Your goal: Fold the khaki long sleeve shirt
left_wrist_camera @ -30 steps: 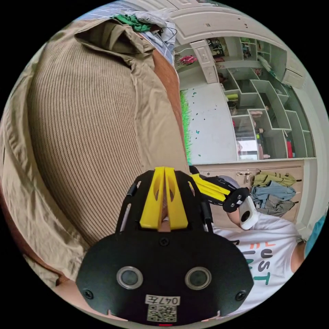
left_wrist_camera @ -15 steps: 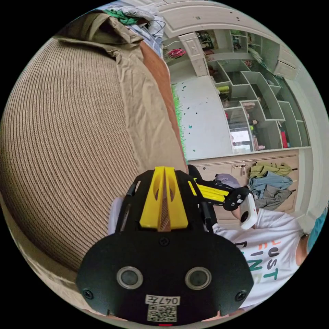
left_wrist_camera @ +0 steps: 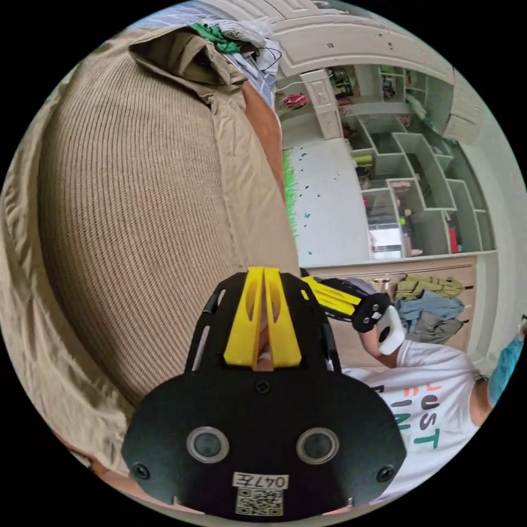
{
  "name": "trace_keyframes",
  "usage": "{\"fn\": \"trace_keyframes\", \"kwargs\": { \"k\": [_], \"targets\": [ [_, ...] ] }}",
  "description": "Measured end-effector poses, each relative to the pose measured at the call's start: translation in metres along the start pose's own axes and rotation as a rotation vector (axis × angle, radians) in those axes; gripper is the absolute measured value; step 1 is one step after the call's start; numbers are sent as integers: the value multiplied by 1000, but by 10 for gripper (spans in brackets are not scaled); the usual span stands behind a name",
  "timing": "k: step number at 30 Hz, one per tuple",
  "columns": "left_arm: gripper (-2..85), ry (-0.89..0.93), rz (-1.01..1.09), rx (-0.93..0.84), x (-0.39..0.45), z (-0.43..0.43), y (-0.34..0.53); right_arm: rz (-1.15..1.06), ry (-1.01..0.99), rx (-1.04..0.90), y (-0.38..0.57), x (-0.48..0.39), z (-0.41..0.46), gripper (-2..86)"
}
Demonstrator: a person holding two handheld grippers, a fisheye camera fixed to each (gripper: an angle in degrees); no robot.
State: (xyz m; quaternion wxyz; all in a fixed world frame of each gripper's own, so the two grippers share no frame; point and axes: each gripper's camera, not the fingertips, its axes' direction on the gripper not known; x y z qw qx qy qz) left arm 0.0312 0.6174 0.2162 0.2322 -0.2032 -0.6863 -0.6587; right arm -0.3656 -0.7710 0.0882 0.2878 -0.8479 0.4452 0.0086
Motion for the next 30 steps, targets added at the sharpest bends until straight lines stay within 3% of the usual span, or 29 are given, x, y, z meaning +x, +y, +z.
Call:
{"fn": "trace_keyframes", "kwargs": {
  "k": [2, 3, 7, 12, 18, 21, 26, 30],
  "targets": [
    [-10, 223, 36, 21, -12, 13, -25, -17, -11, -16, 4, 3, 11, 3],
    [-10, 242, 42, 10, -13, 17, -32, -16, -14, -18, 6, 4, 12, 3],
    [-10, 24, 8, -45, -28, 41, -55, 17, -23, -16, 20, 20, 16, 3],
    [-10, 250, -64, -71, -68, 61, -55, 65, -41, -8, 41, 40, 20, 3],
    [-10, 119, -51, 13, -46, 10, -38, 79, -53, -8, 66, 66, 20, 8],
    [-10, 110, -107, -18, -49, 14, -17, 145, -174, 31, 83, 98, 23, 25],
    [-10, 147, -107, -23, -50, 23, -11, 503, -377, 321, 119, 253, 28, 53],
    [-10, 19, 62, 67, -27, -14, -39, 643, -385, 304, 107, 357, 84, 67]
  ]
}}
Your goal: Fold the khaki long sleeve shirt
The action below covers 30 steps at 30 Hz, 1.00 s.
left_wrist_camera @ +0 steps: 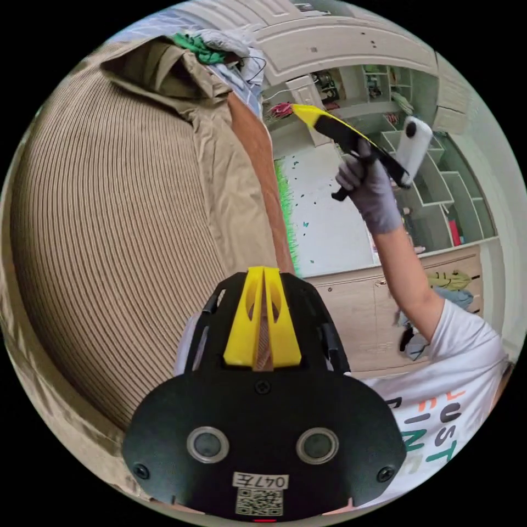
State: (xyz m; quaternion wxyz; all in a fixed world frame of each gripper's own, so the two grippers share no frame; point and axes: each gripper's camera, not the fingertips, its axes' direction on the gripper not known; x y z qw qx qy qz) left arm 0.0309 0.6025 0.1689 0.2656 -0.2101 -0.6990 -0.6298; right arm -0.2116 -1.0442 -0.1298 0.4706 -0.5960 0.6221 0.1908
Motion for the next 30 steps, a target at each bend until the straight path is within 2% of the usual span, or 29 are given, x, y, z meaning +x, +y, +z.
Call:
{"fn": "trace_keyframes", "kwargs": {
  "k": [3, 5, 7, 10, 12, 13, 18, 23, 27, 28, 30],
  "targets": [
    [-10, -25, 54, -20, -9, -2, -18, 81, -46, -105, -51, 65, 45, 74],
    [-10, 104, -17, -77, -44, 21, -17, 65, 31, -160, -79, 83, 73, 80],
    [-10, 186, -67, -111, -63, 34, -14, -10, 97, -206, -97, 75, 92, 79],
    [-10, 166, -28, -103, -60, 28, -20, -163, 173, -295, -114, 47, 117, 21],
    [-10, 174, -16, -121, -58, 30, -21, -219, 314, -310, -122, 34, 117, 5],
    [-10, 176, -24, -134, -57, 32, -19, -231, 431, -258, -129, 29, 104, 1],
    [-9, 108, -50, -38, -45, -9, -4, -223, 531, -166, -199, 32, 9, -4],
    [-10, 73, -71, 45, -14, -48, 26, -254, 815, -60, -288, -2, -118, -5],
    [-10, 45, -134, 36, -12, -52, 57, -387, 1101, -156, -312, -42, -165, -5],
    [-10, 96, -156, 34, -20, -50, 64, -438, 1181, -209, -312, -58, -176, -5],
    [-10, 201, -146, 50, -27, -47, 66, -504, 1218, -377, -307, -79, -185, -5]
  ]
}}
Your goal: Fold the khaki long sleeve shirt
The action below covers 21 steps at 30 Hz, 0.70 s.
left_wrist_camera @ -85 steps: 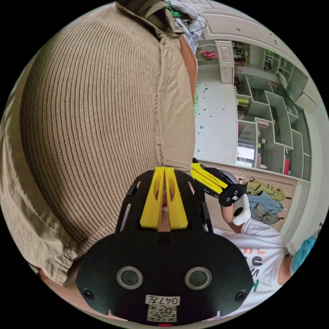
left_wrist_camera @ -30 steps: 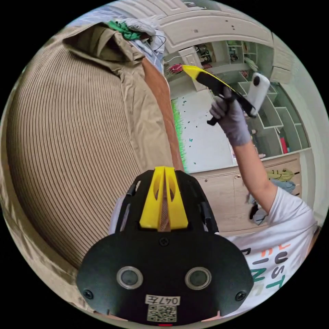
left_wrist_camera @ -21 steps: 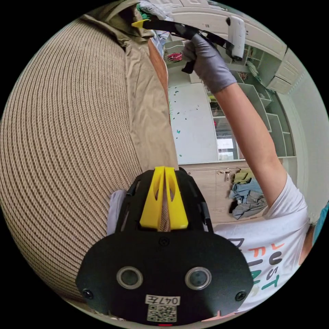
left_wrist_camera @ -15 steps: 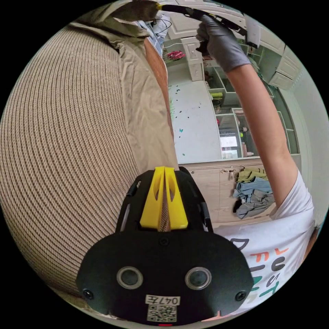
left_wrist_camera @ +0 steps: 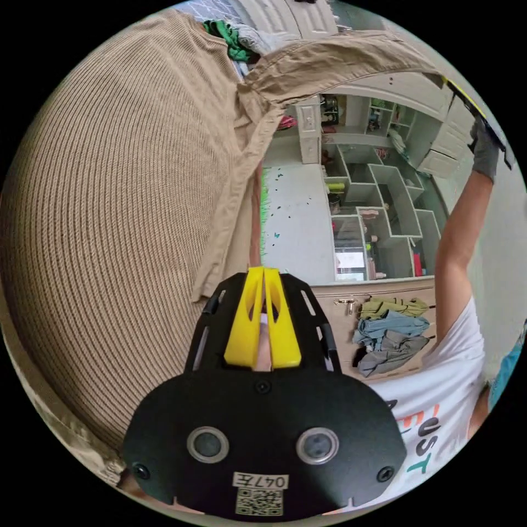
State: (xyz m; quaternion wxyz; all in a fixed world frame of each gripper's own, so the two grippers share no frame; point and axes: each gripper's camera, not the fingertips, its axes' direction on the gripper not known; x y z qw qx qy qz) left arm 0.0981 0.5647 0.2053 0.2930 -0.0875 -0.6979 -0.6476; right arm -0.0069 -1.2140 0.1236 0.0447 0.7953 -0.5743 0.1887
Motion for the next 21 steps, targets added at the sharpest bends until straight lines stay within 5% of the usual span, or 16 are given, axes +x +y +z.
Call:
{"fn": "trace_keyframes", "kwargs": {
  "k": [6, 11, 21],
  "targets": [
    [-10, -327, 469, -154, 76, 29, -44, -207, -110, -77, 29, -16, -56, -5],
    [-10, -12, 239, -237, 1, 63, -52, -129, -73, -28, 48, 9, -79, -5],
    [-9, -155, 226, -60, 54, 47, 5, -51, -95, -64, 63, 63, -79, -5]
  ]
}}
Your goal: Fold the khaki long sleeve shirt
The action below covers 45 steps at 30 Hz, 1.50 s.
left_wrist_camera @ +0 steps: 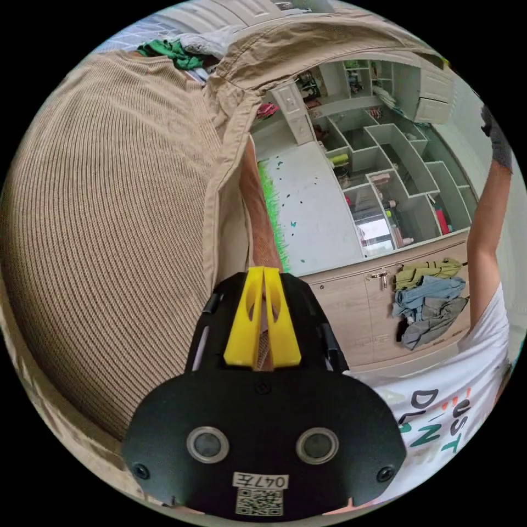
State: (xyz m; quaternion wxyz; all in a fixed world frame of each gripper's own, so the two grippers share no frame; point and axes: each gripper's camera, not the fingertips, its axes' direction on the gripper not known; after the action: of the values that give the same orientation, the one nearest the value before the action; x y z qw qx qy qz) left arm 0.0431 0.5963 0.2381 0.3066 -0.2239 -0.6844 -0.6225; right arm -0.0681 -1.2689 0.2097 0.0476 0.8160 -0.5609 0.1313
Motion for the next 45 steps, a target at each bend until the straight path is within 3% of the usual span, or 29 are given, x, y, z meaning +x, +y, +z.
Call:
{"fn": "trace_keyframes", "kwargs": {
  "k": [3, 5, 7, 10, 14, 19, 26, 31, 35, 37, 42, 45],
  "targets": [
    [-8, -158, 111, 37, 63, 0, 32, 18, -14, 3, 8, 2, 4, -5],
    [-5, -376, 152, 83, 105, -12, 53, 8, -17, 7, 13, -5, 8, -5],
    [3, -460, 136, 169, 115, -41, 62, -4, 1, 5, 17, -13, 12, -5],
    [77, -510, 66, 76, 87, -53, 48, 2, 31, 20, 22, -19, 16, -5],
    [111, -352, 2, -52, 47, -3, 31, 26, -10, 65, 27, -15, 20, -5],
    [104, -322, 1, -62, 34, 49, 18, 28, -14, 85, 30, -17, 31, -5],
    [2, -222, -39, -95, 8, 100, 9, 26, -32, 83, 25, -24, 56, -6],
    [-9, -165, -66, -29, 13, 105, 22, 54, -62, 98, 10, -17, 70, -6],
    [-10, 29, -242, 97, 25, 119, 75, 111, -23, 191, -19, -12, 67, -6],
    [-10, 38, -315, 147, 32, 133, 104, 112, 11, 233, -37, -18, 65, -6],
    [-9, 50, -517, 246, 12, 183, 155, -59, 109, 214, -91, -77, 72, -6],
    [-4, 4, -542, 218, -1, 203, 145, -217, 55, 74, -104, -121, 95, -6]
  ]
}}
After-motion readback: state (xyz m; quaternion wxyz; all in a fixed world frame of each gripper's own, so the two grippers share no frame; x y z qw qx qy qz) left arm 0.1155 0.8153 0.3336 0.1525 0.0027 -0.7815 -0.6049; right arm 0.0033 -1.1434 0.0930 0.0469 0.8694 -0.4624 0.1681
